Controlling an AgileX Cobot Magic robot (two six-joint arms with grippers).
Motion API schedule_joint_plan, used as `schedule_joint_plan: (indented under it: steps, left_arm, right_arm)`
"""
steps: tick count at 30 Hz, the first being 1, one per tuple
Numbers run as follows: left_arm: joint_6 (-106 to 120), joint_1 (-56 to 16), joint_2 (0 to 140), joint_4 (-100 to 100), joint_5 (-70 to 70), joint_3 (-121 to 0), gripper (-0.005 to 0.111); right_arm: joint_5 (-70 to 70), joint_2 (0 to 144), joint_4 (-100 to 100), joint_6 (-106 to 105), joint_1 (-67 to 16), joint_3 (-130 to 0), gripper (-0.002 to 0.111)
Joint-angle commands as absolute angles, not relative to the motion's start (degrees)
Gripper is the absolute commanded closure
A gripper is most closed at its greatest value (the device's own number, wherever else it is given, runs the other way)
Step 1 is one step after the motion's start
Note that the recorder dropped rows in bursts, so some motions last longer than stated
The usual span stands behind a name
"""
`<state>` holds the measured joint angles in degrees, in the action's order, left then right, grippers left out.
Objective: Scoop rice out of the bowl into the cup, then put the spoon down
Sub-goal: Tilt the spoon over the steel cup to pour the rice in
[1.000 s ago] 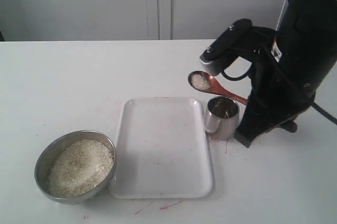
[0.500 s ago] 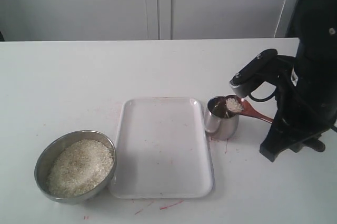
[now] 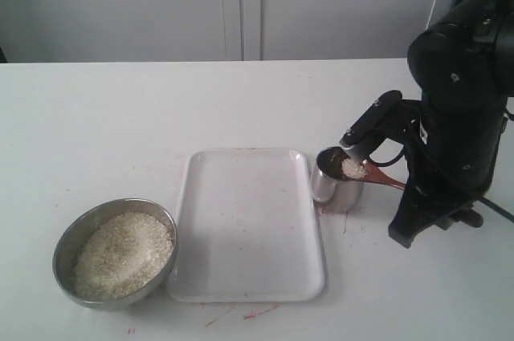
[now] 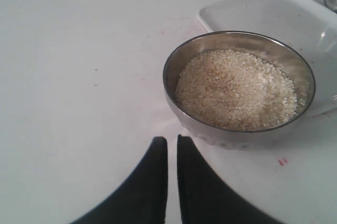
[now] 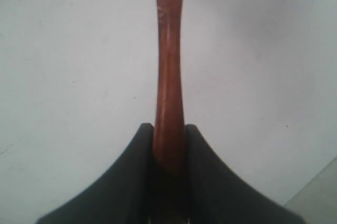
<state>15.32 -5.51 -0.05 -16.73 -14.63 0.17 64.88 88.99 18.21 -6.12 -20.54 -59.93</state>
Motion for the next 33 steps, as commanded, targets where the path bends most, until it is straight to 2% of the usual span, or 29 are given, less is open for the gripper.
schedule_joint_plan:
  steps: [1,10,33]
  left_arm:
    - [15.21,-5.81,0.00,-17.14,-14.58,0.00,0.092]
    - [15.21,-5.81,0.00,-17.14,-14.58,0.00,0.092]
    - [15.21,-5.81,0.00,-17.14,-14.58,0.00,0.092]
  right_arm:
    - [60.89,88.93,19.79,-5.68,-19.95,-59.86,0.108]
    - [54.74,91.82,26.38,-9.96,-19.95,-59.86,0.108]
    - [55.25,91.82,36.89,-14.50,-19.95,-59.86,0.108]
